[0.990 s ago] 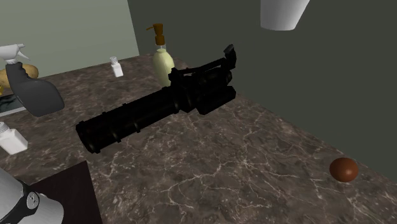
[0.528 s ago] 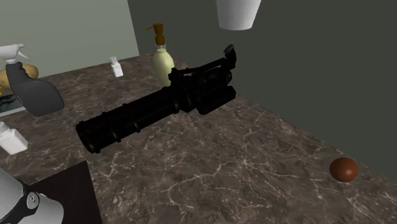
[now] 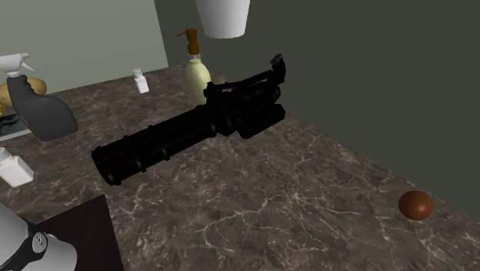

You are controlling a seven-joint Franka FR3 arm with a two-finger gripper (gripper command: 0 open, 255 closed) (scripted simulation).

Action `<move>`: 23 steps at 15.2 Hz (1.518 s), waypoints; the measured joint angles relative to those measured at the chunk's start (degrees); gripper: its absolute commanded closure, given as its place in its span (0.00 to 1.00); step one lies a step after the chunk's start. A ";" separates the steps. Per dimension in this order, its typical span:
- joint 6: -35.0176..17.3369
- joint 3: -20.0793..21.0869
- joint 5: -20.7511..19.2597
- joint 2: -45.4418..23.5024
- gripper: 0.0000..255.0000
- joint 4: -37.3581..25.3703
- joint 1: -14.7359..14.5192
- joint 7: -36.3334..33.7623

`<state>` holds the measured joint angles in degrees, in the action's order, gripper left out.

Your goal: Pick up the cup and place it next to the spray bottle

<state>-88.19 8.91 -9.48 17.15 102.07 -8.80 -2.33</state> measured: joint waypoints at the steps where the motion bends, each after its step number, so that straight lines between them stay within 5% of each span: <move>1: 0.55 0.59 0.33 1.34 1.00 0.96 -0.41 -0.86; 13: 6.42 7.41 6.61 19.40 1.00 14.33 -5.61 -10.46; 23: 14.51 15.26 14.20 28.34 1.00 15.39 -9.69 -20.28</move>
<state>-73.68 24.17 4.72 45.50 117.45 -18.49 -22.61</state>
